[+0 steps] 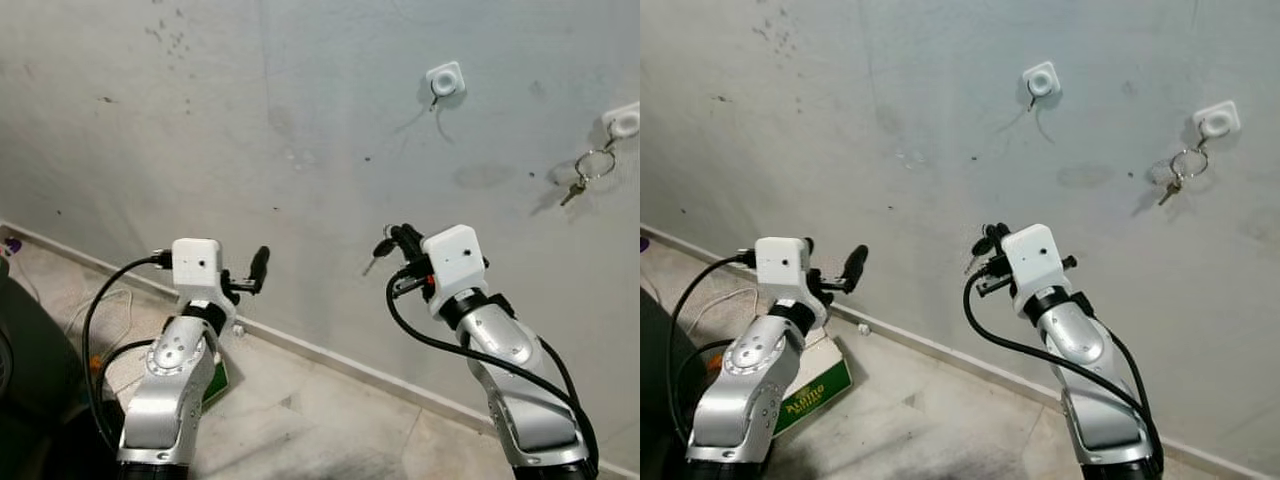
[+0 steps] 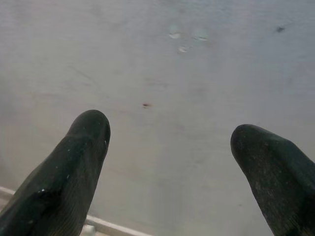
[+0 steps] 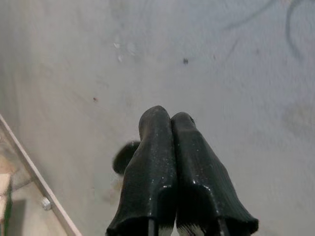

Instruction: Hang keys on a hook

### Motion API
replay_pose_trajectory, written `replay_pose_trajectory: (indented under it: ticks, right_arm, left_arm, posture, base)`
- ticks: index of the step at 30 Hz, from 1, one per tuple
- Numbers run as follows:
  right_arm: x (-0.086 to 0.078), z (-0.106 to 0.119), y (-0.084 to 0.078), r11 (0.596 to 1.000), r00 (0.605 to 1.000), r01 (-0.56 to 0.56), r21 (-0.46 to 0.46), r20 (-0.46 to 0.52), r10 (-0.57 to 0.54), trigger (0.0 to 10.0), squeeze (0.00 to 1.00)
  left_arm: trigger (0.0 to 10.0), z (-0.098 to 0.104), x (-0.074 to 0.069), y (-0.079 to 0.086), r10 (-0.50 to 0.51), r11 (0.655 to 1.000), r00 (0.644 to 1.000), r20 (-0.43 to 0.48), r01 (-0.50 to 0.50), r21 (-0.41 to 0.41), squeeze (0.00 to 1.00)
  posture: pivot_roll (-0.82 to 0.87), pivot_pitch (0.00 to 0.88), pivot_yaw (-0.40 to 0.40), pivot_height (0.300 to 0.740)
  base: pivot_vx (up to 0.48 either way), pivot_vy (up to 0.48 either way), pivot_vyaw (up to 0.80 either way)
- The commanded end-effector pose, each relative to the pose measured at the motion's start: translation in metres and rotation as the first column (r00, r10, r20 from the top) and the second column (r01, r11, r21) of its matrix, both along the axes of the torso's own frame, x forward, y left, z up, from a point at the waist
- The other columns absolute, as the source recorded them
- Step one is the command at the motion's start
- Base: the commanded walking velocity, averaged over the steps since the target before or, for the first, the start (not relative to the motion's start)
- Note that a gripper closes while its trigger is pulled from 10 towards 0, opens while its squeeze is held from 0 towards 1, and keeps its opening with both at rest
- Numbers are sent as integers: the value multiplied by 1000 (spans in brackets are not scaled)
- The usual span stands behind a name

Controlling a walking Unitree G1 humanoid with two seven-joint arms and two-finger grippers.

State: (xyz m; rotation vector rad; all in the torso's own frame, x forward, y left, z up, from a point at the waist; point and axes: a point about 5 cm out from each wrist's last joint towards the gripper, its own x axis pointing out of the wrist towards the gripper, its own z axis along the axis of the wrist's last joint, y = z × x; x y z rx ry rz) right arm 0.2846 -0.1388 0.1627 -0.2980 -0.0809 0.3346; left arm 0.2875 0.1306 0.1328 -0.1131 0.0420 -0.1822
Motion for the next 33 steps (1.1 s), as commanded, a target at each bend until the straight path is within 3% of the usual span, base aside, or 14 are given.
replay_pose_trajectory:
  ticks: [1,8,15,23,33]
  right_arm:
    - [0,6,4,1000,1000,-7,13,18,7,10000,0]
    - [0,6,4,1000,1000,-4,12,20,3,10000,0]
    - [1,7,4,1000,1000,1,12,24,-1,10000,0]
    - [2,9,4,1000,999,9,11,30,-9,10000,0]
    - [2,8,5,1000,1000,8,13,23,-9,10000,0]
  left_arm:
    - [10000,1,0,2,-1,1000,1000,-3,1,12,0]
    - [10000,0,0,1,-4,1000,1000,-5,4,12,0]
    - [10000,2,2,-2,-5,1000,1000,15,5,26,0]
    - [10000,6,5,-3,11,1000,1000,26,-11,-22,0]
    - [10000,6,4,-8,-39,999,999,24,40,-30,0]
  posture:
    - [-46,55,17,740]
    - [-46,55,17,740]
    - [-52,52,18,740]
    - [-56,55,19,740]
    - [-56,55,19,740]
  base:
    - [0,439,0]
    - [0,410,-604]
    - [0,0,-62]
    - [0,0,0]
    - [0,0,0]
